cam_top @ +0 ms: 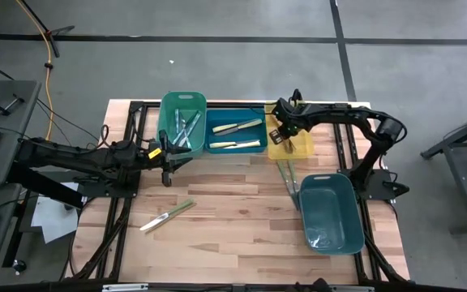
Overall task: Sort silverware by color (type)
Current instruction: Put the gold knife into the yellow bin
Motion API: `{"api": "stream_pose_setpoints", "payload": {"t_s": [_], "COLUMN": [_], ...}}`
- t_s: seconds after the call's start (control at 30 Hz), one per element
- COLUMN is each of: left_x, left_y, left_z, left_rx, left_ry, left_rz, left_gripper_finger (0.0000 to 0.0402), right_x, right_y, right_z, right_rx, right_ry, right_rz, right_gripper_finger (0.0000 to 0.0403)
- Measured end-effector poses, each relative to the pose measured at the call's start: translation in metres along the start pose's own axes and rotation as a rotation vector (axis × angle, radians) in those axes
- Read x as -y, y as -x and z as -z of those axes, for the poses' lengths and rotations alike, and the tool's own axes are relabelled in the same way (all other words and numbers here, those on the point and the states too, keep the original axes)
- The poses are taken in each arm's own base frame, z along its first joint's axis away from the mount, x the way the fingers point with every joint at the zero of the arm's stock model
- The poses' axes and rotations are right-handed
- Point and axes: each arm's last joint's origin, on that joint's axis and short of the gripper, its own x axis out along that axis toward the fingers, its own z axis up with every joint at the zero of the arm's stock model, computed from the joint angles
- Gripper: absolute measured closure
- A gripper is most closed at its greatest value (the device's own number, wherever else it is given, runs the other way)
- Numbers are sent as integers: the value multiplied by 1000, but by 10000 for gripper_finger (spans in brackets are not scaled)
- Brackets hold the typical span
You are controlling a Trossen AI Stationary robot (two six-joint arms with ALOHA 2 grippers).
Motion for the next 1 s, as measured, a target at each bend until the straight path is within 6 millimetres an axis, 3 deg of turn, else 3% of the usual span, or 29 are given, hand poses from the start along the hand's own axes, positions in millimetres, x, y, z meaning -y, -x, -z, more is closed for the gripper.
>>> {"api": "stream_pose_setpoints", "payload": {"t_s": [0.2,0.37,0.57,0.73,0.9,1.0], "left_x": [0,0,0,0,0,0], "left_y": [0,0,0,0,0,0], "left_z": [0,0,0,-1,-1,-1], "left_rx": [-2,-2,2,6,9,14], "left_ry": [-4,-9,3,9,-6,-5], "left_rz": [0,0,0,0,0,0], "left_gripper_finger": [270,270,270,270,270,270], "right_x": [-9,-29,-64,-76,-82,-85], "right_y": [34,70,84,94,110,115], "right_z": [4,26,75,103,100,95], "right_rx": [88,352,834,1157,1280,1264], "right_ry": [121,188,246,343,411,416], "right_rz": [-41,-156,-553,-820,-819,-811], "right_gripper_finger": [305,305,304,304,304,304]}}
